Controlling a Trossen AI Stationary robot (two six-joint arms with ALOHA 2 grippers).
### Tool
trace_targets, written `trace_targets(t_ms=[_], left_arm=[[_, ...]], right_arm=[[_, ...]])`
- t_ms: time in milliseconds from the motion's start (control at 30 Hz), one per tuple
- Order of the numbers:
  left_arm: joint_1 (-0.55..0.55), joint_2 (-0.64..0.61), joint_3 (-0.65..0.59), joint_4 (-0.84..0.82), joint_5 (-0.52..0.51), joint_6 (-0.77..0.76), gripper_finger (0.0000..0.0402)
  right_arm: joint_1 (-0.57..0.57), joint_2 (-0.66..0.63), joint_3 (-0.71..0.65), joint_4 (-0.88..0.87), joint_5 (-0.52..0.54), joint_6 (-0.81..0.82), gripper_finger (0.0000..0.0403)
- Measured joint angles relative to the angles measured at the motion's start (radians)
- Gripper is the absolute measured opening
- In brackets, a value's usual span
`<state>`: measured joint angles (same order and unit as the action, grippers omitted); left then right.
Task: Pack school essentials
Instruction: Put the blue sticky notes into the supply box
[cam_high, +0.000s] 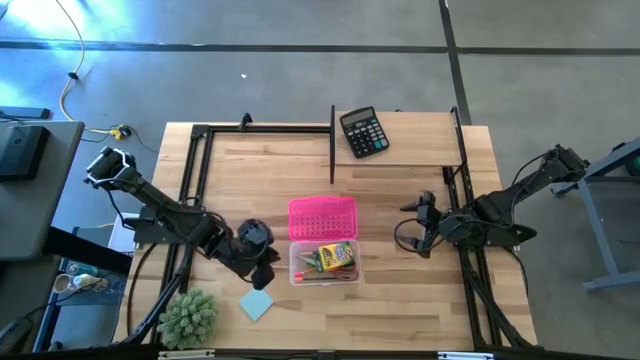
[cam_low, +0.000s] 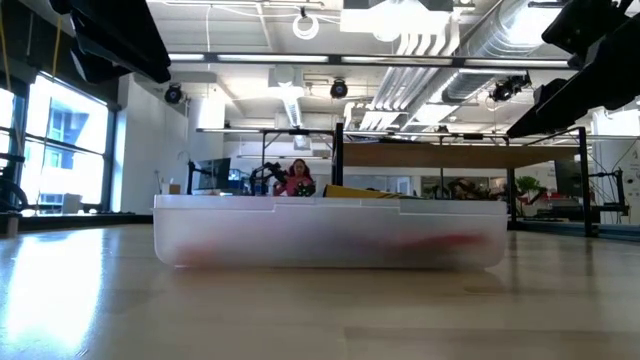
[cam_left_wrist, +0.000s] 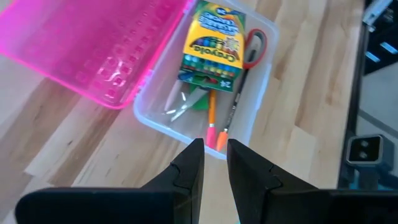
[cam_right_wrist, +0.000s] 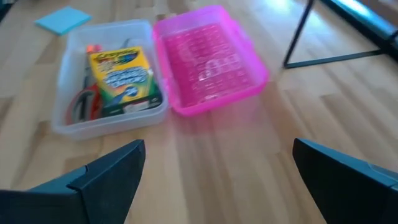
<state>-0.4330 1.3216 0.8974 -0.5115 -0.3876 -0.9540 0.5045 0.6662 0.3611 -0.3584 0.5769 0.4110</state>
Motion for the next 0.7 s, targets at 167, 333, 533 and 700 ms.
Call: trace_targets(t_ms=[167, 333, 533, 700], left_arm=[[-0.03, 0.0, 0.0, -0.026, -0.058, -0.056, 0.0062], [-0.061, 0.0, 0.0, -0.045, -0.077, -0.106, 0.0062], [-0.109, 0.023, 0.0, -0.068, -0.062, -0.189, 0.0062], [-0.172, 0.047, 0.0, -0.077, -0.061, -0.287, 0.0065]], right_arm=[[0.0, 0.0, 0.0, 0.0, -0.041, 0.0, 0.0398], [0.0, 0.0, 0.0, 0.0, -0.041, 0.0, 0.0398], [0.0, 0.0, 0.0, 0.0, -0.045, 0.0, 0.0398], [0.0, 0.001, 0.0, -0.004, -0.044, 0.0, 0.0398]])
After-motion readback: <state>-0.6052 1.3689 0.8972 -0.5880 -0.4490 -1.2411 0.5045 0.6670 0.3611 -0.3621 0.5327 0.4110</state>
